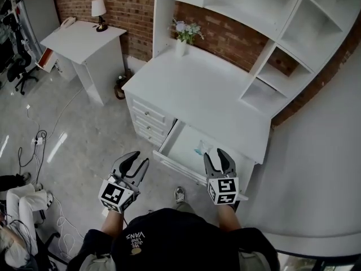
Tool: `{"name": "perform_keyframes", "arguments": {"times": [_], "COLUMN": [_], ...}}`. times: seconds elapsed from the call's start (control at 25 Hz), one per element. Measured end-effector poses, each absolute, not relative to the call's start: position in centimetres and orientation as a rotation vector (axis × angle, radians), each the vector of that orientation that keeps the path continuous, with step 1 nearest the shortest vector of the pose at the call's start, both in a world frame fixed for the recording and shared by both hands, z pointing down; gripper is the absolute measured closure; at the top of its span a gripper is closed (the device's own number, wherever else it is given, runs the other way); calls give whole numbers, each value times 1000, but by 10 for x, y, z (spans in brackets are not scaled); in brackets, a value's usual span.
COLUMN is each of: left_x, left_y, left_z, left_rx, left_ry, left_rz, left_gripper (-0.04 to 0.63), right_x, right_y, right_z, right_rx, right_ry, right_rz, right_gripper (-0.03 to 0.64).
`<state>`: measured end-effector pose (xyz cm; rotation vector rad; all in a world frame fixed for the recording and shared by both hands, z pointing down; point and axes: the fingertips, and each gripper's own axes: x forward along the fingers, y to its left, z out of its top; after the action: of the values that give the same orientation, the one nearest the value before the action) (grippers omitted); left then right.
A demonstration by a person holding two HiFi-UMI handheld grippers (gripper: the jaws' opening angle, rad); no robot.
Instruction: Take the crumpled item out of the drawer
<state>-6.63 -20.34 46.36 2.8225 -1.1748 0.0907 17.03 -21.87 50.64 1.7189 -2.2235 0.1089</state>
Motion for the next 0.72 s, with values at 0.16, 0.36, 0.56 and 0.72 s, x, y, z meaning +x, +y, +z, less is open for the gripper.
{"name": "perform_keyframes", "arguments": {"times": [0.16, 0.36, 0.56, 0.72], "left_x": [-43, -11, 11, 23], "left_y": [-229, -251, -265, -274], "left_z": [466, 473, 481, 486], "left_rx": [2813, 2820, 2815, 2803], "left_ry": [-1181, -1153, -1139, -1150], "left_rz": [82, 99, 116, 127], "left_gripper": [476, 476, 476, 476], "right_x": [183, 198, 209, 222], "right_y": [-251, -280, -294, -301], "right_z": [531, 566, 606, 647], "right_rx": [1643, 1554, 1466, 1397], "right_ry": [-2221, -2194, -2156, -2106], "right_rz": [128, 124, 185, 233], "right_gripper": [445, 445, 445, 445]}}
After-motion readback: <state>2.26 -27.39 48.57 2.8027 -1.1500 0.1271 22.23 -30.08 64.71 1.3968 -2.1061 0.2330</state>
